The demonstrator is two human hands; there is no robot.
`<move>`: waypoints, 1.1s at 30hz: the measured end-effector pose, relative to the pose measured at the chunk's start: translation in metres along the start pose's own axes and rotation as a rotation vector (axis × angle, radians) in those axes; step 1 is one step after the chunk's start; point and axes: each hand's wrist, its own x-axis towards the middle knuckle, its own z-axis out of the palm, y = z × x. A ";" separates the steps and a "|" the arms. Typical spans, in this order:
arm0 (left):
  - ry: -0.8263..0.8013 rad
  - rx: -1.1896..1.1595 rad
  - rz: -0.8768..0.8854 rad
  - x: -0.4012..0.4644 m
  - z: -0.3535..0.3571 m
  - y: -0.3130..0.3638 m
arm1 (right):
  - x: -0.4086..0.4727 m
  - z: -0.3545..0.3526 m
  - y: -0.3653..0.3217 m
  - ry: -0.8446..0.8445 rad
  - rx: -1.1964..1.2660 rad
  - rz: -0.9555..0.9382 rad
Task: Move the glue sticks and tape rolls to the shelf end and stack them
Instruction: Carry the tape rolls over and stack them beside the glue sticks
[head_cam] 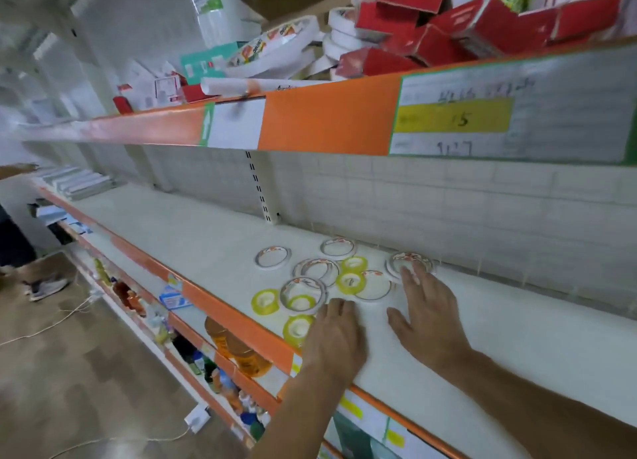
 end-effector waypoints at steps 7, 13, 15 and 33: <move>0.235 0.019 0.006 0.031 0.027 -0.001 | 0.004 0.011 0.003 0.096 -0.062 0.150; 0.258 0.024 0.012 0.032 0.028 0.001 | 0.001 0.012 0.002 0.107 -0.147 0.219; 0.278 0.021 0.026 0.031 0.027 0.001 | 0.000 0.012 0.003 0.130 -0.150 0.227; 0.343 -0.116 0.274 0.026 0.036 -0.001 | 0.001 0.007 0.007 0.172 0.160 0.387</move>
